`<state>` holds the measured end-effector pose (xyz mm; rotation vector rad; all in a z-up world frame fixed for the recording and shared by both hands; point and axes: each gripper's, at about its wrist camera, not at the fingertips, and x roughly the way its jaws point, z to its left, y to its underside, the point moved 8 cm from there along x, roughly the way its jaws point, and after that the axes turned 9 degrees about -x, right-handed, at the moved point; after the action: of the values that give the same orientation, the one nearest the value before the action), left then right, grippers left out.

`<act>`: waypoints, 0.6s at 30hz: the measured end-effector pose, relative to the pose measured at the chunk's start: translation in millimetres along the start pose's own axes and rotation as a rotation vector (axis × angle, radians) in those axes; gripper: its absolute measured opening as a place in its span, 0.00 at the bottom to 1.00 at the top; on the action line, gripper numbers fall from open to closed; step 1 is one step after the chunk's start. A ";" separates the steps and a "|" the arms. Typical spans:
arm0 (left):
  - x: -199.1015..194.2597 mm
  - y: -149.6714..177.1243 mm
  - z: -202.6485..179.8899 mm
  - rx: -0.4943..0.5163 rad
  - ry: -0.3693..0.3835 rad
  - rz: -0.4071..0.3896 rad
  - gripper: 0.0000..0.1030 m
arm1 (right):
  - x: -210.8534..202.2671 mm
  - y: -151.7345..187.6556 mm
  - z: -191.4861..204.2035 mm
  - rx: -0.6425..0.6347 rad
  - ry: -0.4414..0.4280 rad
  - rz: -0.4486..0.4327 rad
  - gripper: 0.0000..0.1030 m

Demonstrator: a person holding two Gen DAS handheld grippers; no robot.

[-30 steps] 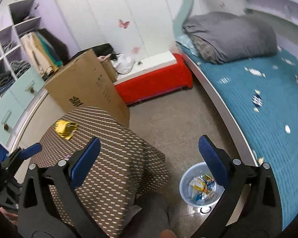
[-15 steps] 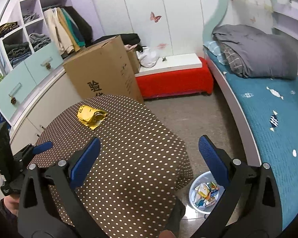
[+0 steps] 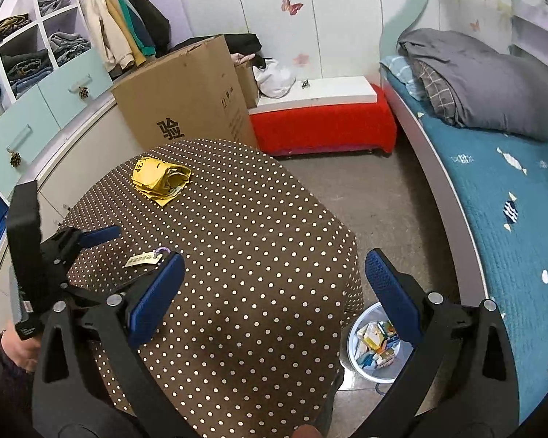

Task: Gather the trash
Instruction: 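Grasp the tag with purple ring with the left gripper while the right grasps the yellow packets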

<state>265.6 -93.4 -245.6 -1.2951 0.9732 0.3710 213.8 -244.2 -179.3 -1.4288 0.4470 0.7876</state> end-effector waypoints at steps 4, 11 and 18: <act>9.4 5.2 -3.5 0.023 0.048 0.037 0.45 | 4.8 0.0 0.3 0.003 -0.009 0.006 0.94; 1.0 12.5 3.4 -0.011 0.077 0.023 0.16 | 17.9 -4.7 12.4 -0.019 -0.033 0.022 0.94; -17.5 24.2 24.1 -0.104 0.099 -0.008 0.05 | 31.9 -16.4 32.7 -0.058 -0.064 0.028 0.94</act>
<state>247.7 -59.6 -248.3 -1.4219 1.0426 0.3580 241.4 -204.8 -186.2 -1.4494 0.3987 0.8726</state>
